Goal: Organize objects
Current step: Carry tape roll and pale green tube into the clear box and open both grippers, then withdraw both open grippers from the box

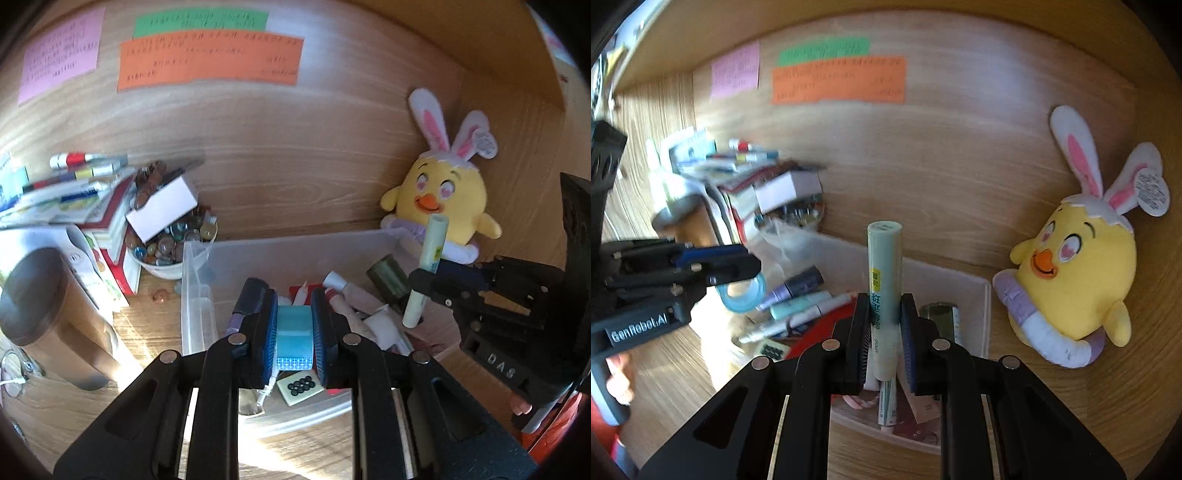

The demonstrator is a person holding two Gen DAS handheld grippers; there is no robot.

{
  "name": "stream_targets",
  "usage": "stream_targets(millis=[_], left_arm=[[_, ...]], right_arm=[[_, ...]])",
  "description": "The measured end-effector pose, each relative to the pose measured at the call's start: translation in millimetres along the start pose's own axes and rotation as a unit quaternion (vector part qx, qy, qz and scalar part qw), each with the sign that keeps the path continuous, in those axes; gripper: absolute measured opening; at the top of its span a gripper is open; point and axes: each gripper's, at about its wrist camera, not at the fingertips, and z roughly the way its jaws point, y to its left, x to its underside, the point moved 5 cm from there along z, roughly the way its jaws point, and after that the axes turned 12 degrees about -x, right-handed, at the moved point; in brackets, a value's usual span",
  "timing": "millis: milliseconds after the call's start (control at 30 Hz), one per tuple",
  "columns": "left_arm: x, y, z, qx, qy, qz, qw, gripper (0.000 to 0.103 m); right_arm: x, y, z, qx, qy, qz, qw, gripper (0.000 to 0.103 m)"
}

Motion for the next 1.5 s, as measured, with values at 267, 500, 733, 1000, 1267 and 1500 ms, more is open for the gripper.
stream_targets(millis=[267,500,733,1000,1267,1500], left_arm=[[9.5,0.4,19.9,0.005,0.026,0.0,0.9997,0.018],[10.8,-1.6,17.9,0.009,0.026,0.005,0.9996,0.018],[7.5,-3.3,2.3,0.011,0.012,0.008,0.9998,0.018],[11.4,-5.1,-26.3,0.005,-0.016,0.015,0.9997,0.046],[24.4,-5.6,-54.2,-0.004,-0.05,0.015,0.9986,0.082],[38.9,-9.5,-65.3,-0.018,-0.067,0.024,0.9973,0.097]], right_arm=[[13.7,2.6,30.4,-0.03,0.04,0.0,0.999,0.014],[18.0,7.5,36.3,-0.062,0.056,0.01,0.996,0.014],[13.9,5.4,15.7,-0.069,0.038,0.018,0.997,0.014],[16.1,6.4,-19.0,-0.077,0.009,0.023,0.997,0.022],[29.7,10.0,-45.2,-0.069,-0.025,0.024,0.997,0.052],[42.6,14.5,-57.0,-0.056,-0.046,0.021,0.997,0.076]])
